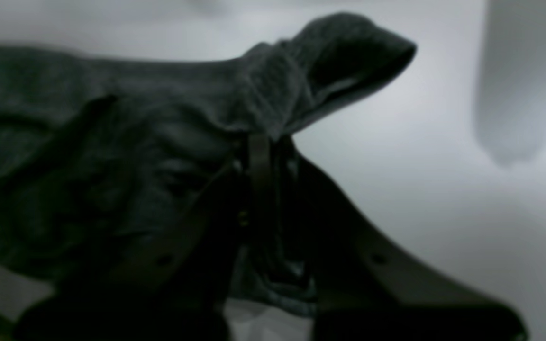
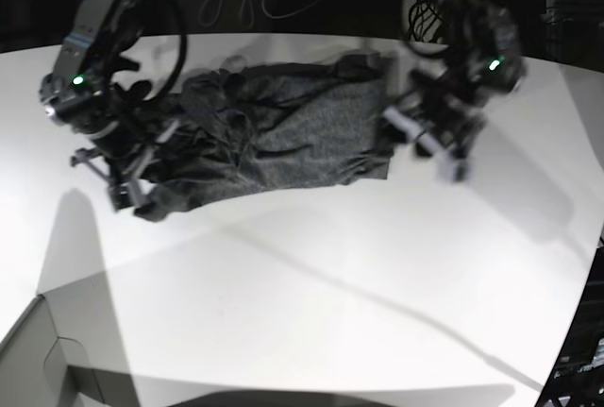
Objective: Layout the t-shirt on the table in an organized manner, then fold the t-shirt properly
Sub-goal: 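Fold the bundle end with the right gripper toward the left gripper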
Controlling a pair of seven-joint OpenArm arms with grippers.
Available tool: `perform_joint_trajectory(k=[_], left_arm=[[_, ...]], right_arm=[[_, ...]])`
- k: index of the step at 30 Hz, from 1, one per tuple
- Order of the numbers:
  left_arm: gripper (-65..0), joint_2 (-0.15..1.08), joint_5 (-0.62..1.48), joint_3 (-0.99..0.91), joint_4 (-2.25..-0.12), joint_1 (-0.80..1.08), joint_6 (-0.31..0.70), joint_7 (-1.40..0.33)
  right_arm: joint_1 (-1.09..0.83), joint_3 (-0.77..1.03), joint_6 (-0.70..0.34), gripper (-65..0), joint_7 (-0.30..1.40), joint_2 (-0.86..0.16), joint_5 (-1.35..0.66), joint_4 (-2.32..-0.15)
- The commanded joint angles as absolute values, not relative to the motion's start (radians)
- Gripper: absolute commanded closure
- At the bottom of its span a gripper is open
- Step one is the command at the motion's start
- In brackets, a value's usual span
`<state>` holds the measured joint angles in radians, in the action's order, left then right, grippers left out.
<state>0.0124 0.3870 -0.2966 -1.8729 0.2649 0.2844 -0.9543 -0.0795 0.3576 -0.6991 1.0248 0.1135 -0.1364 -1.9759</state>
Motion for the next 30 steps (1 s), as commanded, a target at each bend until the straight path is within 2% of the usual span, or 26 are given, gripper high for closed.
perform_joint_trajectory(k=[1,5,8,11,13,19,25,30], left_arm=[[-34.5,0.024,0.406,-0.329,-1.896,0.268,0.286,-0.955],[-18.4,0.031,0.406,-0.464,-1.9,0.309,0.294,-1.012],[-0.1,0.028,0.403,-0.51,-1.886,0.305,0.288,-1.038],[-1.4,0.019,0.407,-0.504,-1.83,0.288,0.286,-1.043],[0.0,0.002,0.39,-0.467,-1.787,0.263,0.285,-1.043],[0.0,-0.016,0.272,-0.348,-1.644,0.183,0.285,-1.036],[0.0,-0.044,0.208,-0.337,-1.62,0.162,0.285,-1.036],[0.0,-0.044,0.205,-0.335,-1.62,0.163,0.285,-1.046]], right_arm=[[-0.079,0.343,-0.698,0.0,0.998,0.117,-0.154,-2.005],[-0.091,0.297,-0.698,0.0,0.998,0.122,-0.154,-2.008],[-0.091,0.286,-0.698,0.0,1.006,0.128,-0.154,-2.011],[-0.09,0.285,-0.698,0.0,1.006,0.15,-0.156,-2.012],[-0.09,0.275,-0.698,0.0,1.007,0.154,-0.156,-2.018],[-0.102,0.168,-0.698,0.0,1.007,0.154,-0.189,-2.026],[-0.111,0.067,-0.698,0.0,1.009,0.154,-0.278,-2.04],[-0.111,-0.096,-0.698,0.0,1.001,0.156,-0.278,-2.037]])
